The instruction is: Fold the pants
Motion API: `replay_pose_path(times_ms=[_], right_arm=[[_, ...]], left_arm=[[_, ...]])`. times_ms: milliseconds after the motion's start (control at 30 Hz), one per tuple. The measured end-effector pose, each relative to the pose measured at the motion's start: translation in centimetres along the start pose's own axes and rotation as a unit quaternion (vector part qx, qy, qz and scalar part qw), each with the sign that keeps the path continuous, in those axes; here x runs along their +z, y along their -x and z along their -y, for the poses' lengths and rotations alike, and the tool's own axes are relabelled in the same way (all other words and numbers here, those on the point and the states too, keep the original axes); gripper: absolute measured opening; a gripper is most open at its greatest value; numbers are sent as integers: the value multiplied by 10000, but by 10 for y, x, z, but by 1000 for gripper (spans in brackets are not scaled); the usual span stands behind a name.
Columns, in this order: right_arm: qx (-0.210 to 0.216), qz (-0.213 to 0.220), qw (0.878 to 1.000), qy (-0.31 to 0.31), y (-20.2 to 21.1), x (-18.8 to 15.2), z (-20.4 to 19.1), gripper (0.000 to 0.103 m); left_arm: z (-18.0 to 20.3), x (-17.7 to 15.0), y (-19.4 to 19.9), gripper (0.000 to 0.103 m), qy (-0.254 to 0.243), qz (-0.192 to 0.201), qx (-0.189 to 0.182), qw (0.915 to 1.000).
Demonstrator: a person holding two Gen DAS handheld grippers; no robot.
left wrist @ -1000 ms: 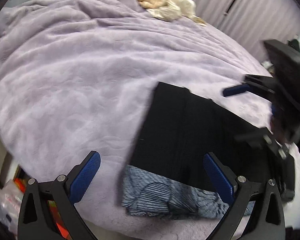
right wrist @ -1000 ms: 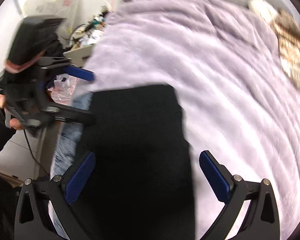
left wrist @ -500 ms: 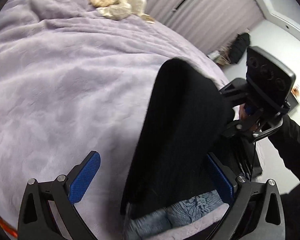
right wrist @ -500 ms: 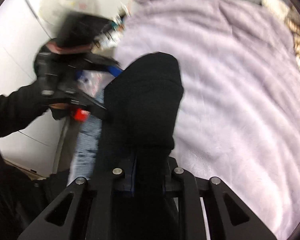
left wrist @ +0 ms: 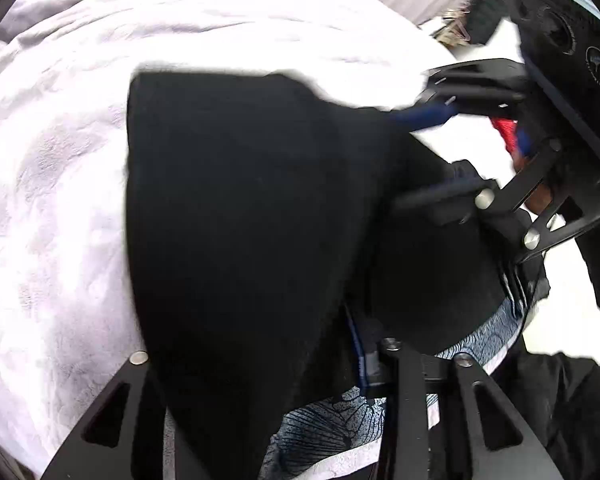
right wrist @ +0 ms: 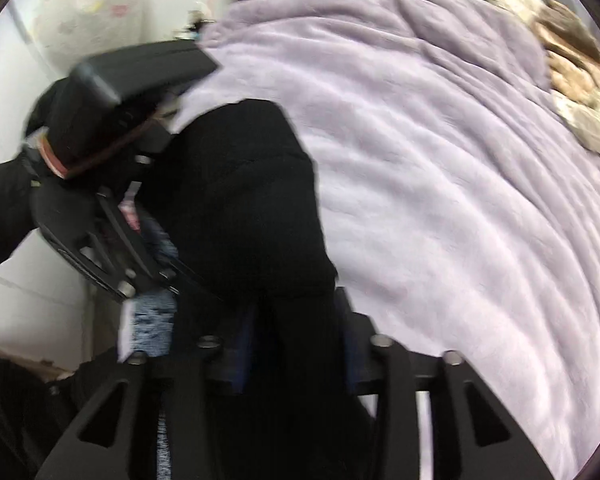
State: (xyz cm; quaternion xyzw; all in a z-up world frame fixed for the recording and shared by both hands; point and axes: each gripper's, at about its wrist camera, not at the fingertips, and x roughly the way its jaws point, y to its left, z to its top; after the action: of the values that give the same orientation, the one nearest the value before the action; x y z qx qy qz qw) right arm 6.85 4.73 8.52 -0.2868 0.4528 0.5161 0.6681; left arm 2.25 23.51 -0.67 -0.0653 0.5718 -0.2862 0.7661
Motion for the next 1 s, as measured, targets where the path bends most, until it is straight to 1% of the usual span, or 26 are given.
replay_pose_path(times_ms=[67,100,133,167,200,233,267,333,367,400,433,500,533,567,600,633,667,700,733,767,800,833,867,900,967,1000], right_arm=[[-459,23,9982,-398,17,-9,15,64],[-729,-4,9951,-661,27,-18,23,78],[-1238,-149,9880,-914,37,-31,31,82],[-1652,-286,9807,-1003,43,-44,35,82],[-2021,-453,9732,-993,47,-60,34,82],[-2302,-606,9669,-919,49,-78,31,82],[-2498,-716,9618,-866,48,-90,27,82],[-2816,-930,9518,-780,38,-111,15,82],[-2804,-981,9515,-799,35,-117,10,82],[-2638,-1028,9559,-783,30,-125,0,81],[-2455,-1032,9615,-677,23,-125,-17,70],[-2443,-886,9653,-249,22,-129,-55,58],[-2390,-835,9674,62,22,-131,-77,58],[-2329,-768,9690,290,25,-136,-89,58],[-2214,-707,9715,459,25,-142,-93,58],[-1999,-666,9764,476,29,-143,-91,60],[-1804,-662,9806,386,21,-149,-77,62],[-1476,-692,9865,158,20,-148,-61,67],[-1049,-748,9915,-160,17,-146,-42,76],[-651,-811,9934,-492,12,-144,-21,82],[-403,-838,9933,-684,7,-144,-8,92],[-138,-829,9934,-778,-1,-144,6,99],[-34,-796,9939,-756,-5,-144,10,103],[-2,-787,9946,-682,-10,-143,11,103],[-139,-829,9948,-575,-7,-137,9,103],[-302,-762,9948,-612,2,-134,6,103]], left_arm=[[10,1,3,37,-28,16,237,9997],[17,1,6,36,-73,43,356,9993],[22,0,9,35,-86,65,428,9990],[25,0,12,35,-48,68,468,9989],[26,2,15,35,105,26,467,9988],[25,6,15,34,252,-22,451,9987],[27,8,18,33,321,-52,480,9983],[38,12,23,33,320,-62,656,9973],[45,16,24,33,329,-61,740,9967],[50,16,28,33,364,-63,789,9962],[54,16,31,33,403,-46,804,9959],[67,15,39,32,416,-3,870,9953],[74,13,43,32,351,27,935,9950],[84,12,47,32,265,73,1027,9943],[91,14,49,32,230,95,1072,9939],[100,13,51,31,192,123,1103,9936],[102,26,48,30,182,146,1135,9933],[110,28,49,30,152,168,1176,9928],[116,29,51,30,128,175,1231,9922],[124,31,51,29,100,166,1317,9911],[128,35,48,29,97,156,1361,9905],[132,37,47,28,104,136,1374,9904],[133,35,47,28,82,115,1401,9900],[141,36,47,27,40,92,1480,9889],[156,40,44,26,-8,73,1580,9874],[163,41,43,26,-22,64,1599,9871]])
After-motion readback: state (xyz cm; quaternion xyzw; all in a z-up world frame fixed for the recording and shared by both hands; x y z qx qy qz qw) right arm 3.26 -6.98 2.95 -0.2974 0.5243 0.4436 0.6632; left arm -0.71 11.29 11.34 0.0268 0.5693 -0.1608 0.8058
